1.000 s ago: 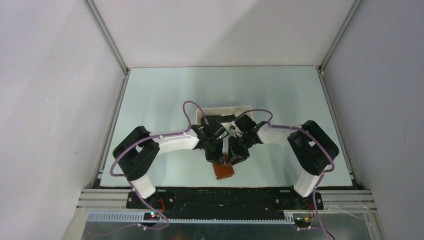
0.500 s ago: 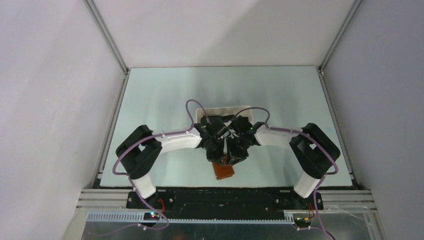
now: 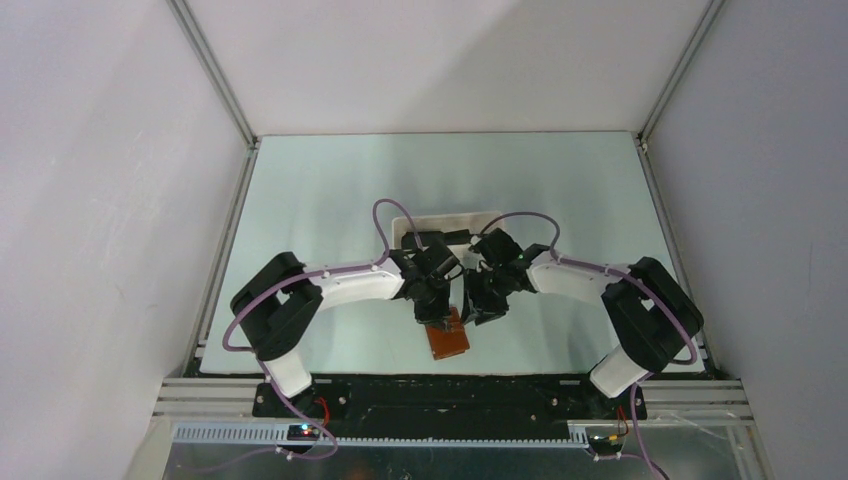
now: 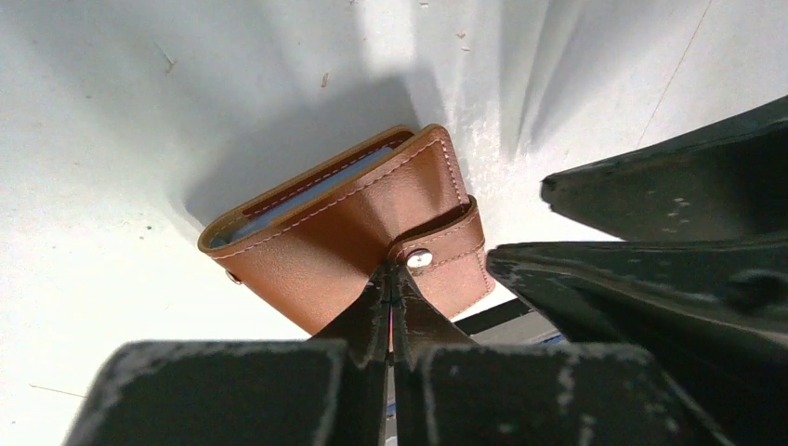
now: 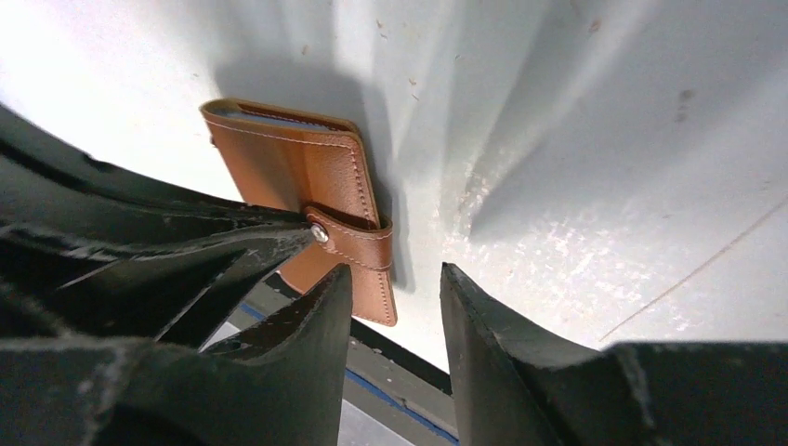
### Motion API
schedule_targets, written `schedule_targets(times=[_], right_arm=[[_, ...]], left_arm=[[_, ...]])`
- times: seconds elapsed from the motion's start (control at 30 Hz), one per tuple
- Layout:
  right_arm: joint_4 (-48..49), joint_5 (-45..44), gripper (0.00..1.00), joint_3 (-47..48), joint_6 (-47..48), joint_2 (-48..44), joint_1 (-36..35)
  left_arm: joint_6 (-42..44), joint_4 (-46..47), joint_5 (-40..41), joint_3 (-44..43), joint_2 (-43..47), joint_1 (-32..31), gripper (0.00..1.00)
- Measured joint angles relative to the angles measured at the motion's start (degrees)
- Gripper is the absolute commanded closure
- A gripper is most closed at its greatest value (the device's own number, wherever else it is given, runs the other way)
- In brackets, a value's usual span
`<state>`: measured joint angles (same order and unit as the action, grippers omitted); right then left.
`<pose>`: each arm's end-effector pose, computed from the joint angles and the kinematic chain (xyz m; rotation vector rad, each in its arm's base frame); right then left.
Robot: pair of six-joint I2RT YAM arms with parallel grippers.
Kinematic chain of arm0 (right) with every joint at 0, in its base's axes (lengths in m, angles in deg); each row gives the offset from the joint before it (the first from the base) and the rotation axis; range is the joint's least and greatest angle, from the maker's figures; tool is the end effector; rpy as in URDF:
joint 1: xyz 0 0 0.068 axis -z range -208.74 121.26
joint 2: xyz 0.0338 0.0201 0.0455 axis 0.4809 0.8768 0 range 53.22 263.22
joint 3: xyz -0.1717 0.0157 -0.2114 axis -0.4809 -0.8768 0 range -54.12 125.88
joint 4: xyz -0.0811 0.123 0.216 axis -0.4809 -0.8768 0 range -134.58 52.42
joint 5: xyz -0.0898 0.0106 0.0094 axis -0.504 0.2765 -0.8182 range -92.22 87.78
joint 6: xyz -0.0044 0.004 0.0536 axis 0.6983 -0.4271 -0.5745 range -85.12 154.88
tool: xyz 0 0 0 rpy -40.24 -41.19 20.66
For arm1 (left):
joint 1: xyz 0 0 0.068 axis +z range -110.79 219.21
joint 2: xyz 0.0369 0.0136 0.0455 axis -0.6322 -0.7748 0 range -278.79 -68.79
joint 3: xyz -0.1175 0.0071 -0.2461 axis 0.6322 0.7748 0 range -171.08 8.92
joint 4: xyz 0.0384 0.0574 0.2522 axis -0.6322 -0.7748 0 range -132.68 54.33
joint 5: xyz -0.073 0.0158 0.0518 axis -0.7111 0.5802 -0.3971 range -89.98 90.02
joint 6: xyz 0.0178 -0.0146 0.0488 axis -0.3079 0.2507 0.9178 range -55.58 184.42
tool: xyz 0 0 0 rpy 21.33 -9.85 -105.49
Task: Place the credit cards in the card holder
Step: Close the card holder at the center of the board.
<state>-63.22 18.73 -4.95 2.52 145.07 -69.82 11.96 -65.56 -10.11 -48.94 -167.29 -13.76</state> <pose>0.2094 0.1994 0.1557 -0.3290 2.9402 0.7764 0.1879 -0.2597 0.1578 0.0594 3.0211 -0.5751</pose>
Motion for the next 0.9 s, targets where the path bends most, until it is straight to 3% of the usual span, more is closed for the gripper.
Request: schedule_targets(times=[0.23, 0.9], right_arm=[[3.1, 5.3, 0.53, -1.9, -0.3, -2.3, 4.2], [10.8, 11.2, 0.57, -4.9, -2.6, 2.3, 3.5]], left_arm=[[0.0, 0.0, 0.1, 0.0, 0.0, 0.0, 1.00], [0.0, 0.2, 0.1, 0.0, 0.0, -0.1, 1.00]])
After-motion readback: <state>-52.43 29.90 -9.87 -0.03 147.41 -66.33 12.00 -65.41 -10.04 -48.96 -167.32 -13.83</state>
